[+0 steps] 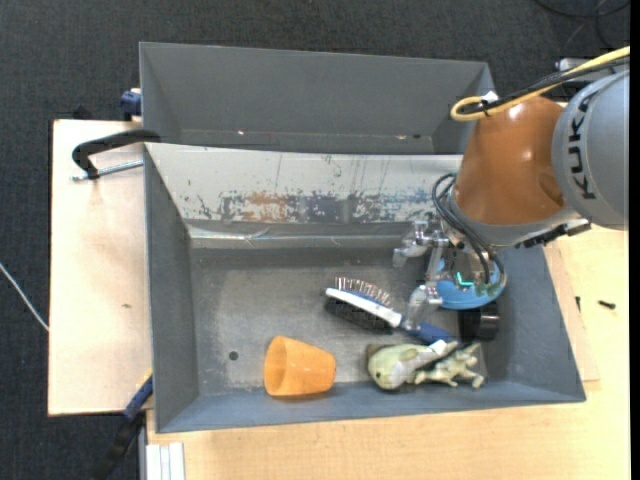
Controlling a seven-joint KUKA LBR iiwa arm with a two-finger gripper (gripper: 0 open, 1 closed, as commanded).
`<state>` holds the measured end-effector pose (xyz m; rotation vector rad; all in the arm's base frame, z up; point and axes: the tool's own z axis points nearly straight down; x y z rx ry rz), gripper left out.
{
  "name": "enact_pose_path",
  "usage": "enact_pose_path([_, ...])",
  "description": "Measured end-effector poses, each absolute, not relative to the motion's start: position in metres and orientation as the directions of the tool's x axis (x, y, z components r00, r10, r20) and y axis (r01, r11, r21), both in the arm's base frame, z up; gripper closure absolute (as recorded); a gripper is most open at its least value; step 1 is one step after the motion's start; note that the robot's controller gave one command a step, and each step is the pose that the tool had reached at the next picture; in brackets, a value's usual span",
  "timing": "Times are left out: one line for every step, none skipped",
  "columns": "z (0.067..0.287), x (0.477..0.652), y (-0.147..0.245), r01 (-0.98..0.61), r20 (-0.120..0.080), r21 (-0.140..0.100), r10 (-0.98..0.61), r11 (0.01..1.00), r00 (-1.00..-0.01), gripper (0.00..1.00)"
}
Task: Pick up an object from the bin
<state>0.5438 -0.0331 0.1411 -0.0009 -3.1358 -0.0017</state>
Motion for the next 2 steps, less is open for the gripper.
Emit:
enact_pose_path([0.074,0.505,-0.007,0.036,-0.022,0.001,0.036,0.999,-0.999,0.0])
enact_pose_path([0.073,0.522,-0.055,-0.174,-0.011,0.003,-0.174,0.985,-0.985,0.0])
